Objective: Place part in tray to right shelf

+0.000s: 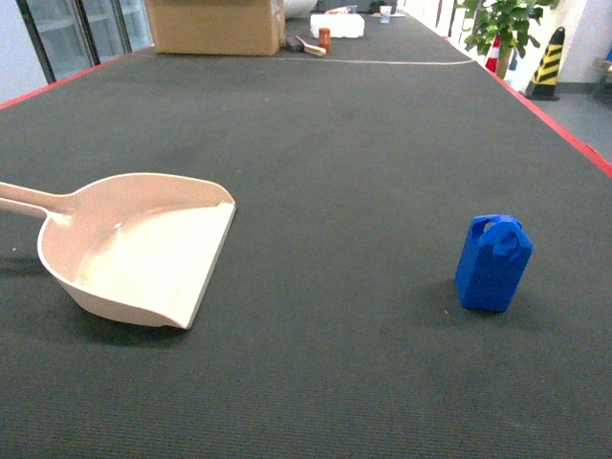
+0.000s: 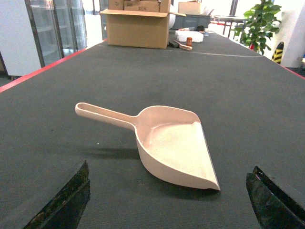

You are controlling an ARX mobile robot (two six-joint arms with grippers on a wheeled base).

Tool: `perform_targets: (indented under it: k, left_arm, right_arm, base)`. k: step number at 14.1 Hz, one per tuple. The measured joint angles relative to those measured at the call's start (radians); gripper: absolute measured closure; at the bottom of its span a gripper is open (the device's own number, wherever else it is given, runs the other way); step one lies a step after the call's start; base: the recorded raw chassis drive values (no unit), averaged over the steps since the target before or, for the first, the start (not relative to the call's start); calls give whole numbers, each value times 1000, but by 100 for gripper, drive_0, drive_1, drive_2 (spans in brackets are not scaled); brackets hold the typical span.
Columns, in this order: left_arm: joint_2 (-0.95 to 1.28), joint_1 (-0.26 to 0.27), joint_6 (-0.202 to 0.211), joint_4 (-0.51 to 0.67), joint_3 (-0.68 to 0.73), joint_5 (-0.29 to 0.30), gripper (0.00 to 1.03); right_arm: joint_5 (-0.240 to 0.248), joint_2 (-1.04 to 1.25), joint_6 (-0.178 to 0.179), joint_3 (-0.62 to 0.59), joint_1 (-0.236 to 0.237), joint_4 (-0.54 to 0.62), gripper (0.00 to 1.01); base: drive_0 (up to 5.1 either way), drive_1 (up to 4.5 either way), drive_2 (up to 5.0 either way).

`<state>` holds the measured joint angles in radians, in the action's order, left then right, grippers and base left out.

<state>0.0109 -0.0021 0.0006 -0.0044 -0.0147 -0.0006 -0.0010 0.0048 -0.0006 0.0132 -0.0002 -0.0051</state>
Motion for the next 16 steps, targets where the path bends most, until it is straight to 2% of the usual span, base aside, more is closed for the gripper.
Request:
perform_targets:
  k: [16]
  left_arm:
    - [0, 0, 0, 0, 0, 0, 5]
  right_arm:
    - [0, 0, 0, 0, 0, 0, 3]
  base:
    - [0, 0, 0]
